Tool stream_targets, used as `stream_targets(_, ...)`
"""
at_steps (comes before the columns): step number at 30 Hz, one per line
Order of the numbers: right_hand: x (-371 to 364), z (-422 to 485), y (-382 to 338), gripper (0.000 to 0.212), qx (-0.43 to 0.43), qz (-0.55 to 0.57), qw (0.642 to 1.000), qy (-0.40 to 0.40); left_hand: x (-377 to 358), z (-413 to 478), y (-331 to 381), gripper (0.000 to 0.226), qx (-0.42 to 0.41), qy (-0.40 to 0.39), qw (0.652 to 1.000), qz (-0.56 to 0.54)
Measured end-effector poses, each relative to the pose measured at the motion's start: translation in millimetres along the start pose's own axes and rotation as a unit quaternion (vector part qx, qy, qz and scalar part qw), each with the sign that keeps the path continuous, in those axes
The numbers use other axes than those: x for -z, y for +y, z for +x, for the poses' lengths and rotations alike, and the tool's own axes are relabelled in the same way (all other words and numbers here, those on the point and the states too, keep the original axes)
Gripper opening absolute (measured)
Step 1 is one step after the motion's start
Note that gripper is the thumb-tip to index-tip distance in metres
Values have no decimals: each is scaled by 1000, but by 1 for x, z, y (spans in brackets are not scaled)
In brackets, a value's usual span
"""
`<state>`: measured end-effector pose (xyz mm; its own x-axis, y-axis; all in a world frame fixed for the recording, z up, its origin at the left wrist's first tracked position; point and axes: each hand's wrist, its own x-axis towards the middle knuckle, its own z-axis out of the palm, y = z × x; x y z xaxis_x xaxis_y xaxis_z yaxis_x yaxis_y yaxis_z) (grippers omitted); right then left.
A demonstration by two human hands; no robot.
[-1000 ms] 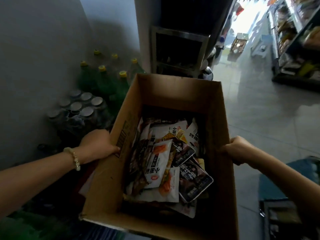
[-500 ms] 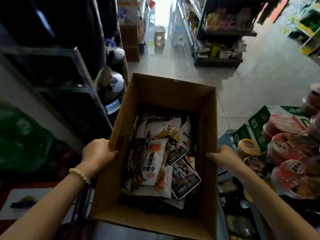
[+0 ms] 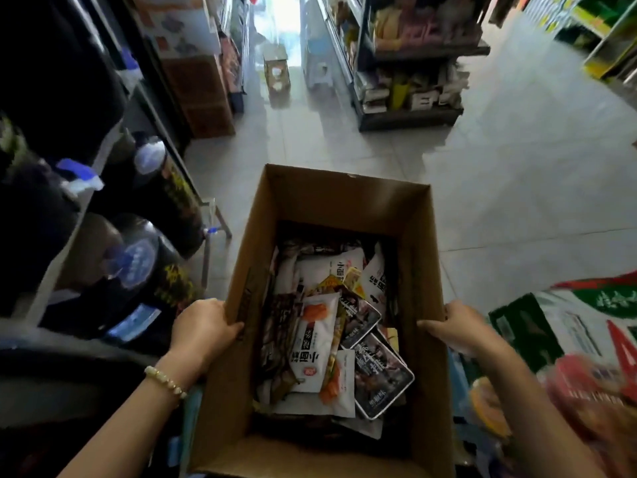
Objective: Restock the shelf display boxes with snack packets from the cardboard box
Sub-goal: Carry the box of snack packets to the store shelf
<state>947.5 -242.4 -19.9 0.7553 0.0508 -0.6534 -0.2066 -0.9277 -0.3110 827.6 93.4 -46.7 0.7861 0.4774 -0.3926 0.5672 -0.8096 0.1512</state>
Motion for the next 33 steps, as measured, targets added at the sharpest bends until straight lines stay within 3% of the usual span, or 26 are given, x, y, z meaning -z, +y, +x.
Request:
stream_targets(10, 173, 207, -171, 29, -1, -20, 998, 56, 139, 290, 99, 32, -22, 19, 999, -13)
stream_targets(12, 219, 288, -221, 33, 4, -24, 998, 63, 168, 381, 118, 32, -11, 30, 999, -27)
stream_targets(15, 244, 334, -252, 32, 20, -24, 999, 37, 181, 429, 123, 32, -5, 12, 1000, -24)
stream_targets(21, 334, 522, -373, 26, 73, -64, 995, -12, 231, 599, 165, 32, 74, -13, 996, -54)
stream_targets(26, 416, 650, -491, 29, 111, -91, 990, -7, 302, 733, 191, 30, 117, 7, 989, -84)
stream_targets(33, 507, 828, -660, 26, 137, -78, 987, 9, 396, 970, 215, 33, 109, 38, 990, -80)
